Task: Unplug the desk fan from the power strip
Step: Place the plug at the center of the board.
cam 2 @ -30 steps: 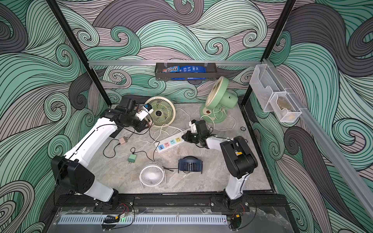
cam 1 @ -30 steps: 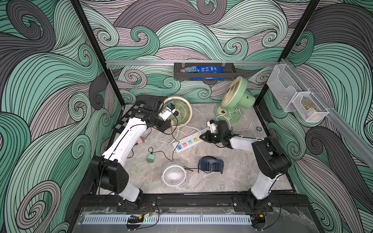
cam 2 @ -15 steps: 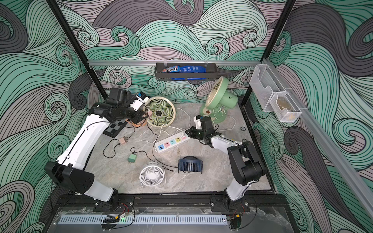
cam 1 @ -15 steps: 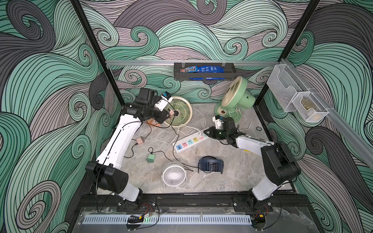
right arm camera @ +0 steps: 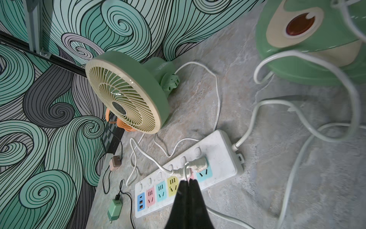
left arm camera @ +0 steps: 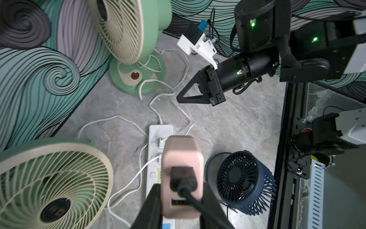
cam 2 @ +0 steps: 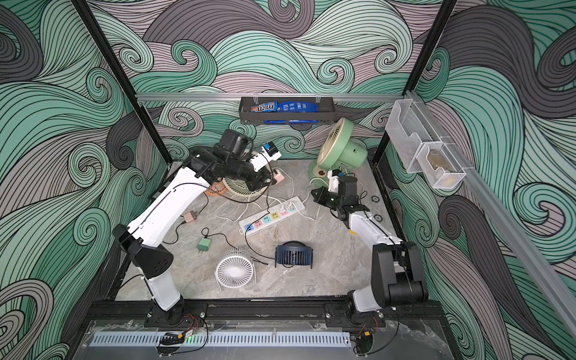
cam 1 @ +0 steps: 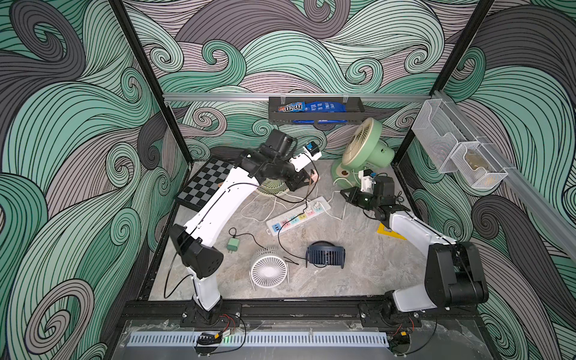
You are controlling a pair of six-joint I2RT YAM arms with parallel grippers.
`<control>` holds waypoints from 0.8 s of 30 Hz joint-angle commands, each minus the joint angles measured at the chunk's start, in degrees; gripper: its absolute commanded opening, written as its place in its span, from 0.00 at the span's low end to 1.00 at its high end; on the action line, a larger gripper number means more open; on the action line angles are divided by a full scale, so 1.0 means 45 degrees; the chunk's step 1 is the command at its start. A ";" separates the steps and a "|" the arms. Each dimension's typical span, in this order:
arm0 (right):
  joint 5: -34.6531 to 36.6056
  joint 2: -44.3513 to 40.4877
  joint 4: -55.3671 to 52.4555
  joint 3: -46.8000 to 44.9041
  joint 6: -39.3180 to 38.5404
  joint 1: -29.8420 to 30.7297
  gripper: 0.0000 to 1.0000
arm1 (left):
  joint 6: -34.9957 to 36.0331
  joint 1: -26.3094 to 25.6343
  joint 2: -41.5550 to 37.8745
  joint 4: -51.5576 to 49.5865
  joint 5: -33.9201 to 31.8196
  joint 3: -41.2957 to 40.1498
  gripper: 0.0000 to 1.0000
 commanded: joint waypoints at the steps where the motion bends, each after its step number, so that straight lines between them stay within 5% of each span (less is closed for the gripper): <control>1: 0.0118 -0.0585 -0.0506 -0.0292 -0.0403 -0.0256 0.04 | -0.0120 -0.0824 0.1010 -0.0222 -0.0192 0.1074 0.00; 8: 0.0135 -0.1242 -0.0812 -0.0509 -0.0591 -0.0633 0.03 | 0.0406 -0.2207 0.3077 -0.0255 -0.0212 0.0791 0.00; 24: 0.0034 -0.1901 -0.0673 -0.1011 -0.0751 -0.1295 0.04 | 0.0470 -0.2654 0.6091 0.0344 -0.1010 0.0251 0.00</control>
